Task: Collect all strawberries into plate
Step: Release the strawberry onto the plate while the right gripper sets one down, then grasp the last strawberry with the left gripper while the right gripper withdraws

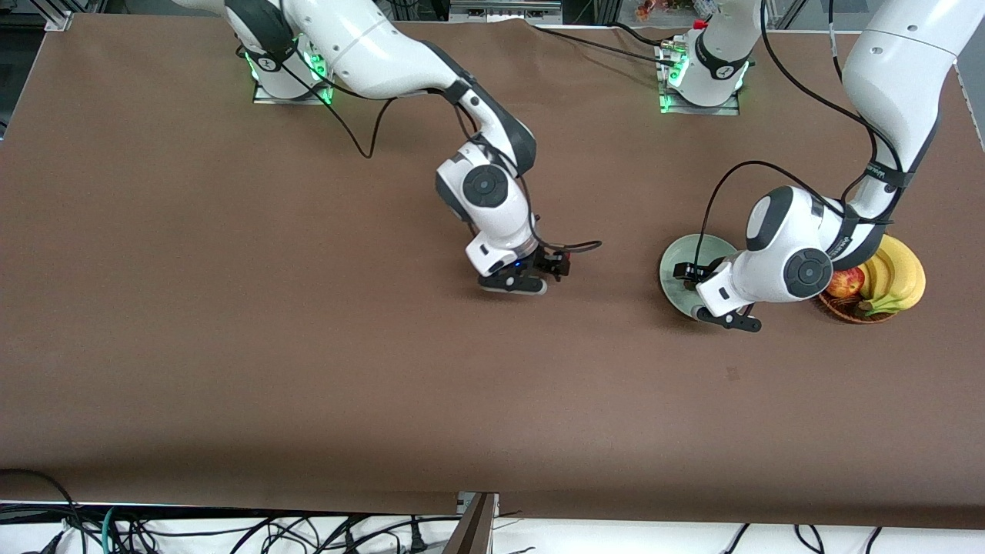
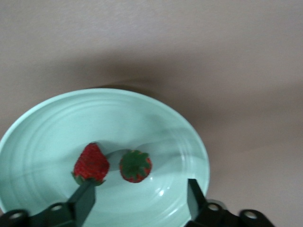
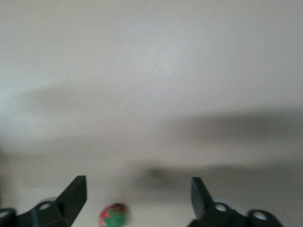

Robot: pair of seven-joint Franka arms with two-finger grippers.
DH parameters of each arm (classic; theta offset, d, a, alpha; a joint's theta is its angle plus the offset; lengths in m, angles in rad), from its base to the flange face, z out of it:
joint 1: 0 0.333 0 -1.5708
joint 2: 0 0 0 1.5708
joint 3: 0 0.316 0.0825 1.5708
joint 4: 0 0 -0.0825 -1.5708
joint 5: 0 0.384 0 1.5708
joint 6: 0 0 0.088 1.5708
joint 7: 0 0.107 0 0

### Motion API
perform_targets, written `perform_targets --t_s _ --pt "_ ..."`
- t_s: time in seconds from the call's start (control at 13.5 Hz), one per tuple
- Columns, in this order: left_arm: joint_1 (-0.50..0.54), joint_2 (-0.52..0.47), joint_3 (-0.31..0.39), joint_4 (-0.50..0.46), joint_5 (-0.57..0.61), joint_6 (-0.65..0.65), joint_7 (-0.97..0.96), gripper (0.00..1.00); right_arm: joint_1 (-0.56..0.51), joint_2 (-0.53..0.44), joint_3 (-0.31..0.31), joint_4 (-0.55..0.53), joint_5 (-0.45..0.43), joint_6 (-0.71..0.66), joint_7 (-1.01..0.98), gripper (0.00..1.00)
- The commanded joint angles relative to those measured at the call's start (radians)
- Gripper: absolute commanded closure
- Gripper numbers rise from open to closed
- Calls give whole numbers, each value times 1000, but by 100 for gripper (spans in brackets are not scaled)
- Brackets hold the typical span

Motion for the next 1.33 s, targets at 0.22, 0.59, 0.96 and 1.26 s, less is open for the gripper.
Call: perform_targets --t_s 0.22,0.59,0.96,1.26 --pt "-27 -61 -145 15 -17 -54 -385 0 -234 -157 -11 28 -28 -487 -468 0" --pt "-225 10 -136 20 -3 115 -916 0 -353 -333 -75 -22 -54 -664 -573 0" --pt "-293 82 -128 1 150 241 -1213 0 -567 -669 -20 -236 -90 -763 -610 0" --pt "-339 130 -125 -22 273 330 -1413 0 -668 -828 34 -283 -110 -899 -607 0"
